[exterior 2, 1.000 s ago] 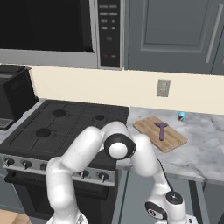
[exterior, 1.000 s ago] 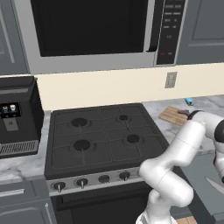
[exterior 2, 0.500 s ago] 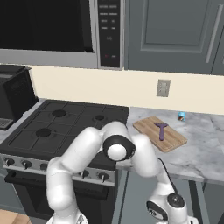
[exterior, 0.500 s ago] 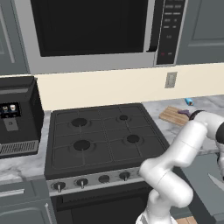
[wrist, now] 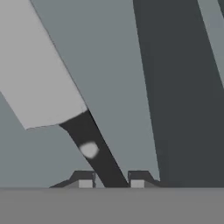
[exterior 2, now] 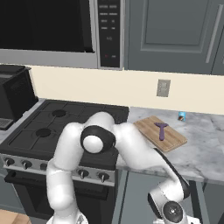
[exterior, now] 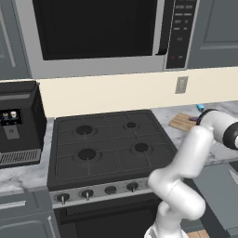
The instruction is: Open the drawer on the right and place the cutting tools on the cutting board.
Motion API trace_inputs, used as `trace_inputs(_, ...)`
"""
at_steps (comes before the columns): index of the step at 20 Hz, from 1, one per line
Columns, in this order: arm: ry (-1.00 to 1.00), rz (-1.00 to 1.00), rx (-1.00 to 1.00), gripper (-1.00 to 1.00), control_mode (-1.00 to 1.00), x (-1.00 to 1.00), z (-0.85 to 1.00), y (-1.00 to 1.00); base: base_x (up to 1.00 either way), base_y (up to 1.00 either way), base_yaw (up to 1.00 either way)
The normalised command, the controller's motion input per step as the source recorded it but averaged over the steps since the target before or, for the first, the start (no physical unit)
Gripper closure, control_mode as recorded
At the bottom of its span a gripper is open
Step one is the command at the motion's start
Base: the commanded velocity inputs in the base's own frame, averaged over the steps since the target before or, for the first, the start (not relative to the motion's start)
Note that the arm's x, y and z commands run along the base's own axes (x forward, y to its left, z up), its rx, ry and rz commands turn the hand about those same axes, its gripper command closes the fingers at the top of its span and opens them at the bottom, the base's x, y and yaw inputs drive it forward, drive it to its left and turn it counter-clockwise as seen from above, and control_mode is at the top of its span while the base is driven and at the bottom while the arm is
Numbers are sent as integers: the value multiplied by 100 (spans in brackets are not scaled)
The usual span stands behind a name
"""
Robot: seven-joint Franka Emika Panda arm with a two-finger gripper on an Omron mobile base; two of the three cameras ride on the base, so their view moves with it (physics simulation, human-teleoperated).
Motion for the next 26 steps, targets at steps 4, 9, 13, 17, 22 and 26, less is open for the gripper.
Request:
trace_inputs(4, -22, 0, -1, 100, -100, -2, 100, 0, 0, 0, 0)
trace_inputs(9, -14, 0, -3, 100, -100, 6, 100, 0, 0, 0, 0)
trace_inputs(13, -3, 0, -6, 100, -100, 14, 100, 0, 0, 0, 0)
trace_inputs(17, 0, 0, -7, 100, -100, 7, 100, 0, 0, 0, 0)
trace_inputs(22, 0, 0, -6, 100, -100, 35, 100, 17, 0, 0, 0)
trace_inputs(26, 0, 0, -7, 100, -100, 72, 74, 64, 0, 0, 0)
